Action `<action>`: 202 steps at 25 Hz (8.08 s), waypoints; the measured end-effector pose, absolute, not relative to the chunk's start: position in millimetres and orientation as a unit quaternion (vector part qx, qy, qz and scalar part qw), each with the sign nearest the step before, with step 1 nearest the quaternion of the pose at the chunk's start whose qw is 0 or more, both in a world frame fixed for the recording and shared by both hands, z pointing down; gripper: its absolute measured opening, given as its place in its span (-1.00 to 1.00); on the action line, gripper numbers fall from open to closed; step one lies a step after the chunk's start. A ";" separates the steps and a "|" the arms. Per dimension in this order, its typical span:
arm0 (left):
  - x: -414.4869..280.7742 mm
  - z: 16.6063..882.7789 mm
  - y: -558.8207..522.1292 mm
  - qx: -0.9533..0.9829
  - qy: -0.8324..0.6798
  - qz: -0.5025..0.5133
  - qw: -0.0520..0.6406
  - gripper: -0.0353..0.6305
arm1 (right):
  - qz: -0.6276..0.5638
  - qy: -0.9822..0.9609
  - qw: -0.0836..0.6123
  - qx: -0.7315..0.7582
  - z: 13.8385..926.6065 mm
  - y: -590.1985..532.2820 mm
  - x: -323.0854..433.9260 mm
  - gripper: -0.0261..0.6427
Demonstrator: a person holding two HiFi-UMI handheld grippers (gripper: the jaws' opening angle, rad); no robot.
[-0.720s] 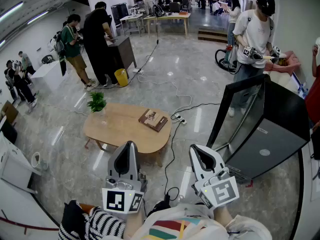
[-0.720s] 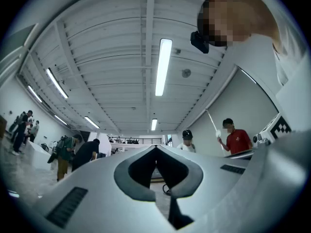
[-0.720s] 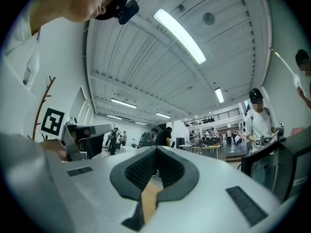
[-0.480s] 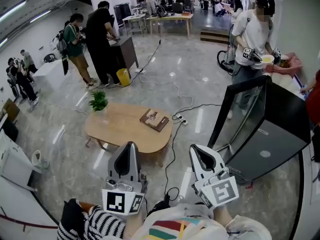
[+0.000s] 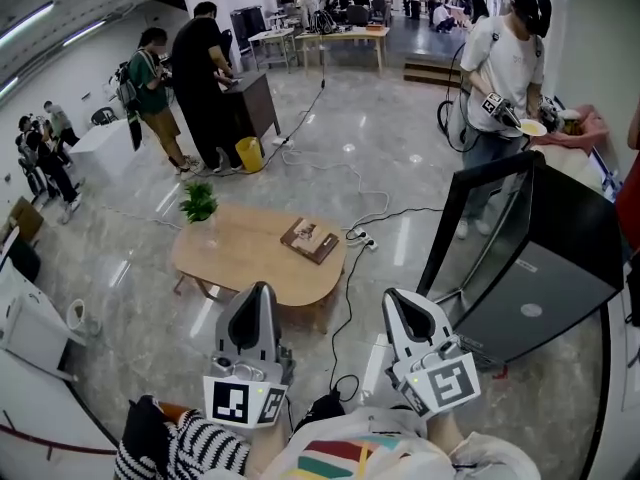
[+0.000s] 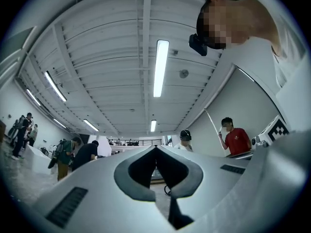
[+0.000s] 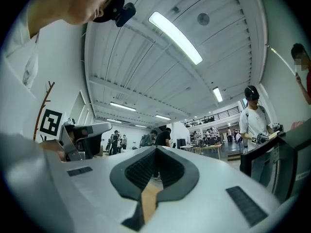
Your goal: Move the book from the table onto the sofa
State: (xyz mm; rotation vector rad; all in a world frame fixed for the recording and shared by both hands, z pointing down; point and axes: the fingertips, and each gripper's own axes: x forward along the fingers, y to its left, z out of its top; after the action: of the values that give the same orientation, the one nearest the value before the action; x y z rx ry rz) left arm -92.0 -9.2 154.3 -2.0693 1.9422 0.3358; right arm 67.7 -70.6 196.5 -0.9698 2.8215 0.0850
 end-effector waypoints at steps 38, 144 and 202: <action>-387.7 221.1 -188.8 -0.651 0.741 0.146 0.079 -0.87 | 0.056 0.965 -0.005 -0.255 198.9 -279.8 -204.9 -0.88; -230.2 850.4 -621.9 -0.739 0.520 -0.282 -0.323 -0.88 | -0.695 0.710 0.005 -0.111 872.3 -646.7 -184.5 0.05; -469.8 318.0 -413.8 -0.595 0.802 -0.006 -0.040 -0.88 | -0.507 0.832 0.225 0.000 320.2 -534.5 -317.1 -0.45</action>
State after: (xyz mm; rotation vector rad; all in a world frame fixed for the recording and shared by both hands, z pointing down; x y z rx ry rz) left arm -469.8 -413.8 318.0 -1.9199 2.5880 -0.0205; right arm -317.1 -534.5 320.2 -0.0005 2.2954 -1.3989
